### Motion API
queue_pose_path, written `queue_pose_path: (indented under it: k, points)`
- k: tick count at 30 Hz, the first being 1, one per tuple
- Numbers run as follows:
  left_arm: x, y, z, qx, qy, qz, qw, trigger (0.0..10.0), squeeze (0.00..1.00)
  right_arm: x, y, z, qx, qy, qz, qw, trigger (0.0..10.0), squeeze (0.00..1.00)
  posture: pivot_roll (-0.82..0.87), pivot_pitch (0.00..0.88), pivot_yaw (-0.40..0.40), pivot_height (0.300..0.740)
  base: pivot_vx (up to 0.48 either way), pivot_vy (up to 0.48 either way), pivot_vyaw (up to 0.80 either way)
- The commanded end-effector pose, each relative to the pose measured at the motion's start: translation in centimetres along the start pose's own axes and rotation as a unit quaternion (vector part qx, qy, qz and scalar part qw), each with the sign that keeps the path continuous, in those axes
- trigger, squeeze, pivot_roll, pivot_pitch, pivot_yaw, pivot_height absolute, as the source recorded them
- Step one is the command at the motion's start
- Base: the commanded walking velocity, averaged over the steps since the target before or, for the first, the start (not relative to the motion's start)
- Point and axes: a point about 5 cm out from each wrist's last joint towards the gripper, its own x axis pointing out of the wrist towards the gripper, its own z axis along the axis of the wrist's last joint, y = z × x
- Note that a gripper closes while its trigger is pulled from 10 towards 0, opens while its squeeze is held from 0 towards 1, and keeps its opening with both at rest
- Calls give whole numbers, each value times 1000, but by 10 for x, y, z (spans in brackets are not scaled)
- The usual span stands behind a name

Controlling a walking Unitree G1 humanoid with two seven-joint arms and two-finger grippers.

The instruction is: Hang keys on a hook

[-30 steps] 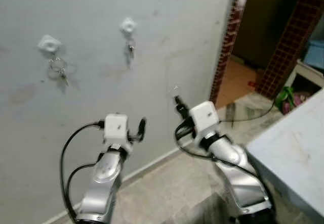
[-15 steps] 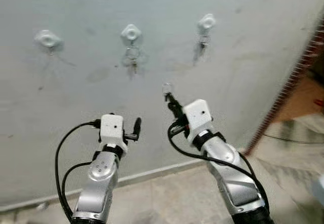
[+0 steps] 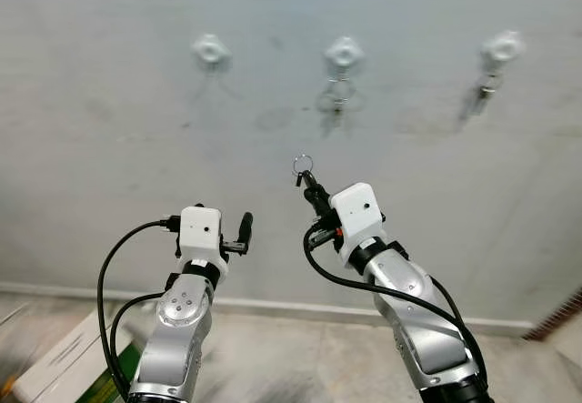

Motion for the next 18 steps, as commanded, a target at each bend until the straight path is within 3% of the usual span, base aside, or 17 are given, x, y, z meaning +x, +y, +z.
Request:
queue_pose_path:
  k: [1,6,18]
  points:
    - [0,0,2,8,-5,-1,1000,10000,0,2,1,5,3,-10,-2,1000,10000,0,-40,0,51,740,0,0,800]
    - [0,1,2,6,-4,-1,1000,10000,0,2,0,6,7,-11,-3,1000,10000,0,-40,0,51,740,0,0,765]
    - [0,-1,1,-13,3,-16,1000,10000,0,0,0,5,9,-10,-11,1000,10000,0,-45,0,57,740,0,45,0]
